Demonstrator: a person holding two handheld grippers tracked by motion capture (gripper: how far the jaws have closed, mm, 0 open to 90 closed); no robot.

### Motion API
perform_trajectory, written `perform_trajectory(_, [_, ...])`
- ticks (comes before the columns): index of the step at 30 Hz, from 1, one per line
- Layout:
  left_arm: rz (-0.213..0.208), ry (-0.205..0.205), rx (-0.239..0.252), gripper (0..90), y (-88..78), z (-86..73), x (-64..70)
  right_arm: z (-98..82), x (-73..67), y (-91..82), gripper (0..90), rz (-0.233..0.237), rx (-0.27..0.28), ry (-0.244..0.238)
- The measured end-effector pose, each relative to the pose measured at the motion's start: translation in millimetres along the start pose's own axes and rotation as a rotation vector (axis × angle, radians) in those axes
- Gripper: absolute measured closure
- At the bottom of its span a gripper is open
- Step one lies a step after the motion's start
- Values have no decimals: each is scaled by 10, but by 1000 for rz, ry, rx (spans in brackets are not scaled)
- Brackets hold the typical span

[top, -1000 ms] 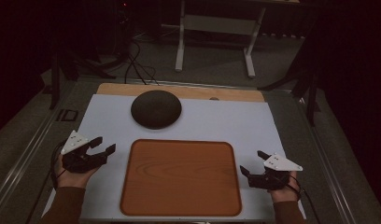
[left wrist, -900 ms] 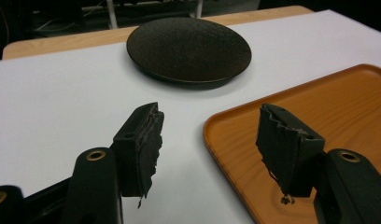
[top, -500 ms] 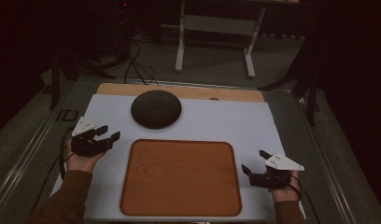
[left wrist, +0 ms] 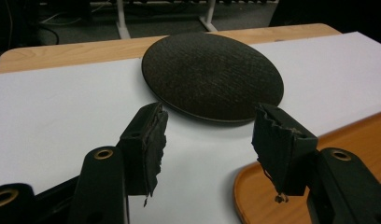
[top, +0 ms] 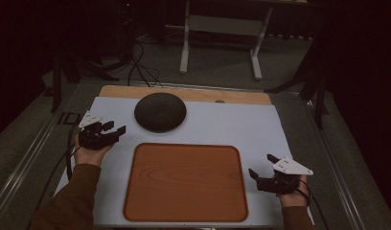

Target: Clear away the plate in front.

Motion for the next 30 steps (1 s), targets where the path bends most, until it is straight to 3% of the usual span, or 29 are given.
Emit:
perform_trajectory(16, [5,-7,-20,445,330,77,-13,5,12,-10,139,-6,5,2])
perform_trajectory(30, [21,-29,-42,444,537,41,-67,1,22,-11,140,-15,2,3])
Point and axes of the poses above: each handheld gripper's, and its own axes: y roughly forward along the jaws, z roughly out of its top, x roughly to its right, the point moved 5 cm from there along y, roughly forward along the jaws, and after that the axes turned 4 degrees about x, right-handed, at the moved point
